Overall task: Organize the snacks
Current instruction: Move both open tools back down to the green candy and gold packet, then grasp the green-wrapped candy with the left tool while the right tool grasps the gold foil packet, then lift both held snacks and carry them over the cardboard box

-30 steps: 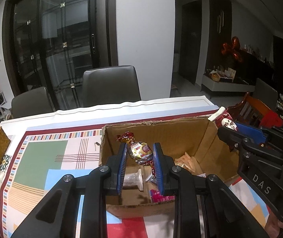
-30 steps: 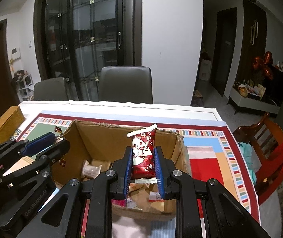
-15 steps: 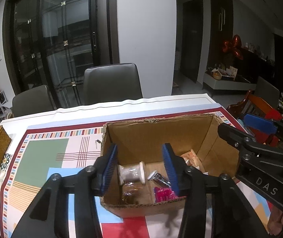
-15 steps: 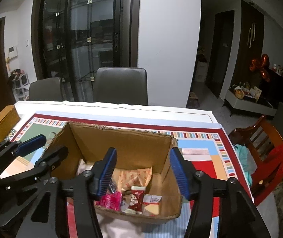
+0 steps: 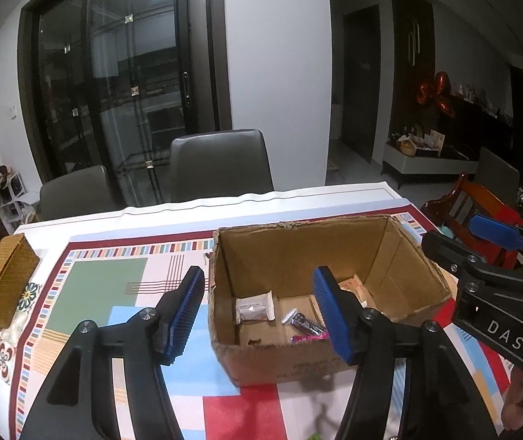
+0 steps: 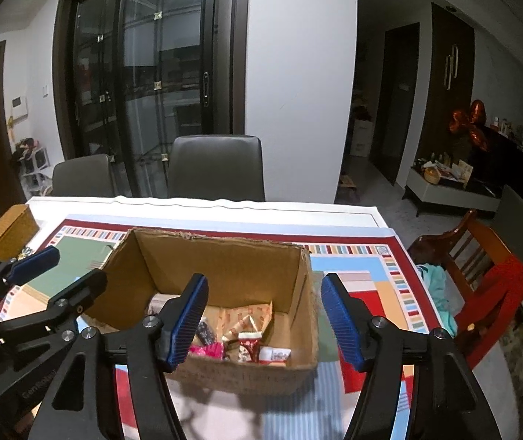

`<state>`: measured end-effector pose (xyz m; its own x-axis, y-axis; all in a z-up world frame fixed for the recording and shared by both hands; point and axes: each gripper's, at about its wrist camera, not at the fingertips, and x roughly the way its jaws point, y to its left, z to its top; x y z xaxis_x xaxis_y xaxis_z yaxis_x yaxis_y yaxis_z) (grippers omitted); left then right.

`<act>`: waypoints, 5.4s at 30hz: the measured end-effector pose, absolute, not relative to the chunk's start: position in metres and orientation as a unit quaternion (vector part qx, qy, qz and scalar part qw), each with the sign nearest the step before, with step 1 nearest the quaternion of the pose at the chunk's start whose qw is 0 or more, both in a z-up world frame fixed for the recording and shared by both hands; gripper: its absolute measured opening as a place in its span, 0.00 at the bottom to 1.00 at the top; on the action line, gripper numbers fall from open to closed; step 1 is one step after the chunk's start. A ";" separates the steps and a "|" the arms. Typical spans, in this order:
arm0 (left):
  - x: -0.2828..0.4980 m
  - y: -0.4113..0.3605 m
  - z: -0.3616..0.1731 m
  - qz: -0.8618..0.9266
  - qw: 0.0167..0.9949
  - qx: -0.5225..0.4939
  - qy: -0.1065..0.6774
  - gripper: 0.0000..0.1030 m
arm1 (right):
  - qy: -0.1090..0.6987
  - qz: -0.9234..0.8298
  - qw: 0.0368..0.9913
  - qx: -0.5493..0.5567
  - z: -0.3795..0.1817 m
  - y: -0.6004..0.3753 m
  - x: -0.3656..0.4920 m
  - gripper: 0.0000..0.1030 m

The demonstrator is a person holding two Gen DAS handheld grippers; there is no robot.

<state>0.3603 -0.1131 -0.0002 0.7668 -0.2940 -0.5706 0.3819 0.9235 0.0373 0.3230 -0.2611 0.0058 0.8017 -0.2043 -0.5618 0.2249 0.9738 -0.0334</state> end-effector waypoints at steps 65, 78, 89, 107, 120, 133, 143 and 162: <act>0.258 -0.090 -0.112 -0.148 0.918 0.078 0.360 0.71 | 0.361 -0.202 0.909 0.049 -0.111 -0.236 0.186 0.72; 0.262 -0.099 -0.145 -0.152 0.905 0.078 0.389 0.78 | 0.402 -0.198 0.892 0.068 -0.147 -0.244 0.189 0.72; 0.273 -0.109 -0.166 -0.145 0.896 0.088 0.410 0.78 | 0.430 -0.178 0.882 0.076 -0.169 -0.242 0.198 0.72; 0.283 -0.123 -0.188 -0.155 0.884 0.104 0.429 0.64 | 0.441 -0.173 0.877 0.079 -0.184 -0.246 0.203 0.60; 0.278 -0.129 -0.185 -0.179 0.885 0.113 0.416 0.31 | 0.431 -0.160 0.886 0.068 -0.178 -0.241 0.205 0.31; 0.270 -0.120 -0.172 -0.176 0.892 0.104 0.404 0.27 | 0.420 -0.145 0.893 0.074 -0.169 -0.241 0.202 0.27; 0.263 -0.113 -0.159 -0.172 0.899 0.096 0.392 0.27 | 0.404 -0.137 0.901 0.075 -0.156 -0.239 0.199 0.27; 0.271 -0.102 -0.120 -0.160 0.913 0.083 0.365 0.26 | 0.363 -0.128 0.921 0.062 -0.115 -0.237 0.212 0.27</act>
